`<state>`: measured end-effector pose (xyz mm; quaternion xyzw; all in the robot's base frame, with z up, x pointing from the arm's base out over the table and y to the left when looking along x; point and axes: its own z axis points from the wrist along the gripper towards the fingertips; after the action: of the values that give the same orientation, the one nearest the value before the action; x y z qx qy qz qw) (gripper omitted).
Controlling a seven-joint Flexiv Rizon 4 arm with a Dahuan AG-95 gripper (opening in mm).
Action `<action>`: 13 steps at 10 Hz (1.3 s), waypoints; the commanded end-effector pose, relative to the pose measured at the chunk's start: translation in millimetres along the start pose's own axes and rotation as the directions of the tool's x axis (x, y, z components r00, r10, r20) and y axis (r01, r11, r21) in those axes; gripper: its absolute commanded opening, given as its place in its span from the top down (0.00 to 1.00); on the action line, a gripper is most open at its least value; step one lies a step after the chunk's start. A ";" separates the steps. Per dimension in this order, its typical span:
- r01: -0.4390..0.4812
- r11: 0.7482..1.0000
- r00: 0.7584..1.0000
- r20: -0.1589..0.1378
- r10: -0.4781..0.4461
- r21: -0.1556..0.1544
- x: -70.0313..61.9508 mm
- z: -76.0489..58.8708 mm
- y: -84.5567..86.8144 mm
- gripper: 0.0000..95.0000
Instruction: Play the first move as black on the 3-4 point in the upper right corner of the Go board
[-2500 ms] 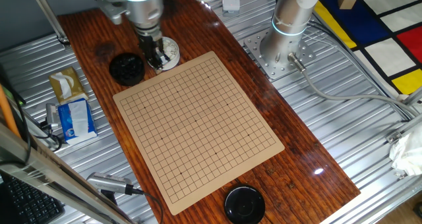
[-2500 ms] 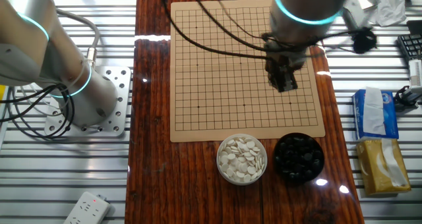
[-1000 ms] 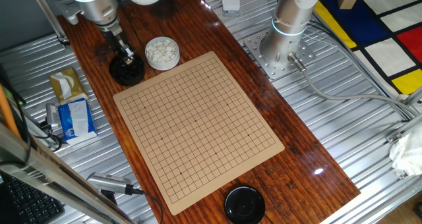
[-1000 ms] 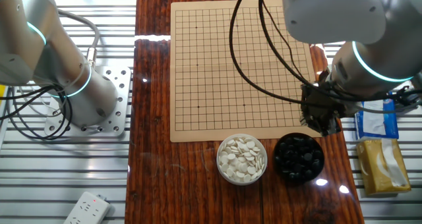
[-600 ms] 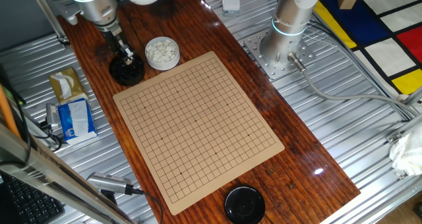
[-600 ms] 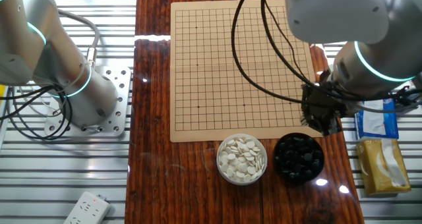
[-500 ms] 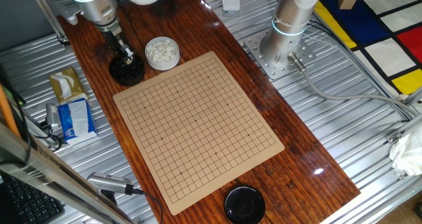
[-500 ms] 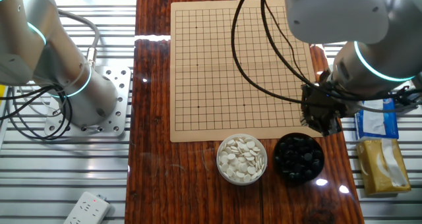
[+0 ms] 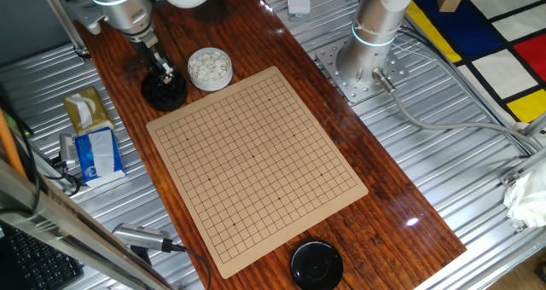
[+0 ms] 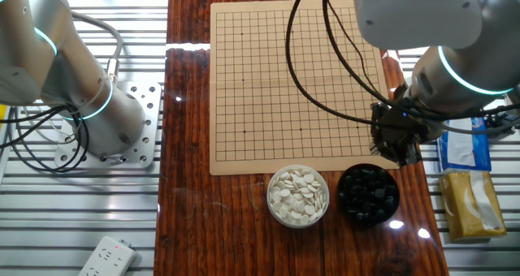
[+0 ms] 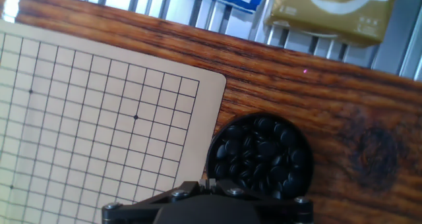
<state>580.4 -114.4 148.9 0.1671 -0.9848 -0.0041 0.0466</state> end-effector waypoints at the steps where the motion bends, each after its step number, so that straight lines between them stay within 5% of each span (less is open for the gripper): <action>1: -0.018 1.000 1.000 -0.018 0.018 -0.006 1.1 -0.1 0.3 1.00; 13: -0.128 0.992 0.992 -0.008 0.128 -0.003 1.1 -0.1 0.3 1.00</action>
<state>580.0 -114.3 149.3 0.1036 -0.9933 -0.0028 0.0516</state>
